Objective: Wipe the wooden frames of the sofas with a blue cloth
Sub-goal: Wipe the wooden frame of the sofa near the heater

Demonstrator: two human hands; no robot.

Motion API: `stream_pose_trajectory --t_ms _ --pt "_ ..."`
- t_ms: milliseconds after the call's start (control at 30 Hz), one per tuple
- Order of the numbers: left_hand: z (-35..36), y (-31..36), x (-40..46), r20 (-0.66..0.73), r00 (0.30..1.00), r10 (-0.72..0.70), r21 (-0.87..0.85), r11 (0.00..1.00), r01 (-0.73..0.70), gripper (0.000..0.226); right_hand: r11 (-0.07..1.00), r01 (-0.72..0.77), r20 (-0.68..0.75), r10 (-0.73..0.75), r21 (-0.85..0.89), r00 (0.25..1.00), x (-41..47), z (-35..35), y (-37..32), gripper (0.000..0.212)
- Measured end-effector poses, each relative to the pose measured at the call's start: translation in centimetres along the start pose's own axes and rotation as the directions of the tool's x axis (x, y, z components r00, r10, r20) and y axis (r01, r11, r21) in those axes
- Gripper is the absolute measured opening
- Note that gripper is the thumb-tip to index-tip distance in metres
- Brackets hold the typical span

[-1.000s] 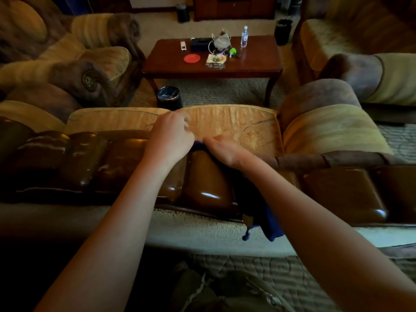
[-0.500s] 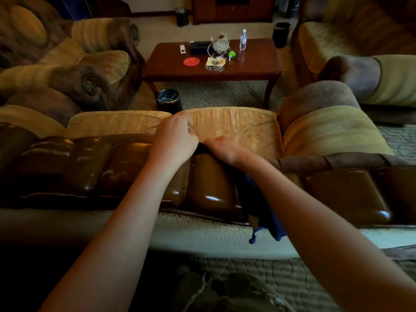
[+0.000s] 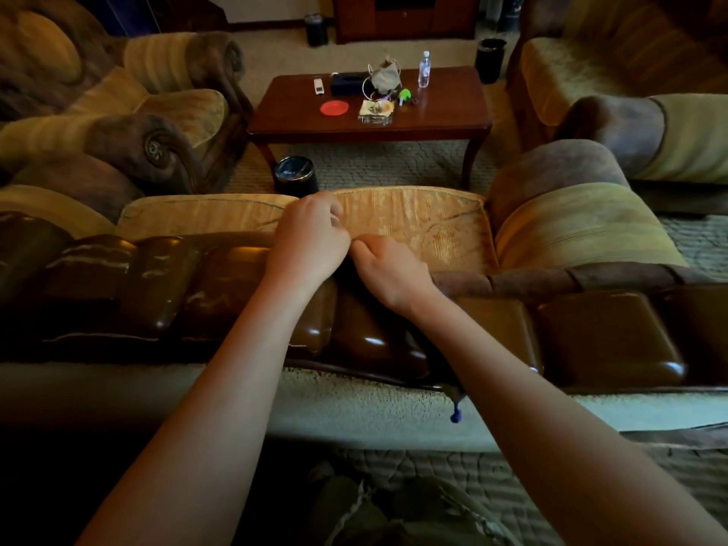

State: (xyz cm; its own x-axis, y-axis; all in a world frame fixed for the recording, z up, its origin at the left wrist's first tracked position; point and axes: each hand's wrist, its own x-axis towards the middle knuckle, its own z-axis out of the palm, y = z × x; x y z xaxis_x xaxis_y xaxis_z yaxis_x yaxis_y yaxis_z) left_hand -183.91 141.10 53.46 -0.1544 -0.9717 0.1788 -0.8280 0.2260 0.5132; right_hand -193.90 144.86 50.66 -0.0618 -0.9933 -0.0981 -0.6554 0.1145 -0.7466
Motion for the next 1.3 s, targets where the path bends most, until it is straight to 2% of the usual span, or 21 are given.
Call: stream_pose_trajectory --t_ms 133,200,267,333,433,500,600,667,733,800,867,1000,1067,1100,1200,1267,1300 --pt "0.0 -0.1 -0.3 -0.002 1.0 0.015 -0.005 1.0 -0.015 0.032 0.98 -0.198 0.091 0.2 -0.021 0.976 0.7 -0.8 3.7 0.039" --pt "-0.1 -0.1 -0.4 -0.014 1.0 0.018 -0.01 1.0 -0.018 0.032 0.968 -0.235 0.037 0.239 -0.092 0.97 -0.4 -1.3 4.9 0.04" --pt "-0.2 -0.2 -0.4 -0.014 1.0 0.023 -0.012 1.0 -0.023 0.033 0.962 -0.238 -0.053 0.233 -0.131 0.971 -1.8 -1.3 5.0 0.037" --pt "-0.2 -0.1 -0.4 -0.01 1.0 0.02 -0.014 1.0 -0.02 0.033 0.975 -0.202 -0.116 0.19 -0.097 0.975 -3.2 -1.0 3.7 0.033" --pt "-0.1 -0.1 -0.2 0.005 1.0 0.008 -0.002 1.0 -0.008 0.035 0.998 -0.011 -0.176 0.001 -0.055 0.984 -3.7 -0.2 0.5 0.03" --pt "-0.1 0.0 -0.2 0.009 1.0 0.01 -0.004 1.0 -0.01 0.035 0.997 0.061 -0.151 -0.068 -0.051 0.986 -2.9 0.3 -0.8 0.028" --pt "-0.2 -0.1 -0.3 0.0 0.999 0.032 -0.017 0.999 -0.032 0.035 0.995 -0.03 -0.042 0.026 -0.099 0.999 -0.9 0.1 0.0 0.032" --pt "-0.2 -0.3 -0.4 -0.007 0.999 0.032 -0.03 0.999 -0.032 0.036 0.991 -0.122 -0.007 0.122 -0.053 0.993 -0.2 -0.4 1.9 0.035" --pt "-0.2 -0.4 -0.3 -0.007 1.0 0.028 -0.05 0.998 -0.028 0.037 0.984 -0.18 -0.009 0.18 -0.006 0.984 -0.7 -0.7 3.6 0.035" --pt "-0.3 -0.4 -0.4 -0.011 1.0 0.028 -0.062 0.998 -0.028 0.035 0.982 -0.188 -0.041 0.187 -0.029 0.981 -2.0 -1.0 5.0 0.029" --pt "-0.3 -0.2 -0.4 -0.01 0.999 0.032 -0.057 0.998 -0.033 0.033 0.991 -0.13 -0.13 0.126 -0.02 0.983 -3.8 -0.8 6.1 0.025" --pt "-0.3 -0.2 -0.2 0.011 0.999 0.045 -0.044 0.998 -0.044 0.032 0.986 0.136 -0.353 -0.096 0.092 0.931 -7.3 1.5 4.0 0.033" --pt "-0.4 -0.1 -0.1 0.036 0.998 0.056 -0.029 0.998 -0.055 0.031 0.968 0.237 -0.339 -0.196 0.083 0.92 -6.8 2.1 1.8 0.036" --pt "-0.5 -0.1 -0.1 0.054 0.997 0.059 -0.016 0.998 -0.058 0.031 0.969 0.235 -0.301 -0.204 0.072 0.932 -5.8 2.0 0.9 0.034" --pt "-1.0 -0.2 -0.1 0.136 0.987 0.085 0.009 0.996 -0.087 0.031 1.0 -0.016 -0.085 0.014 -0.021 0.996 -1.2 0.4 0.0 0.026" --pt "-1.5 -0.2 0.2 0.218 0.969 0.112 0.01 0.993 -0.117 0.029 0.977 -0.19 0.028 0.193 -0.093 0.981 0.8 -0.5 0.3 0.028" --pt "-1.8 -0.2 0.3 0.273 0.955 0.116 0.013 0.992 -0.124 0.028 0.963 -0.25 0.04 0.255 -0.1 0.966 1.2 -0.6 0.4 0.03"
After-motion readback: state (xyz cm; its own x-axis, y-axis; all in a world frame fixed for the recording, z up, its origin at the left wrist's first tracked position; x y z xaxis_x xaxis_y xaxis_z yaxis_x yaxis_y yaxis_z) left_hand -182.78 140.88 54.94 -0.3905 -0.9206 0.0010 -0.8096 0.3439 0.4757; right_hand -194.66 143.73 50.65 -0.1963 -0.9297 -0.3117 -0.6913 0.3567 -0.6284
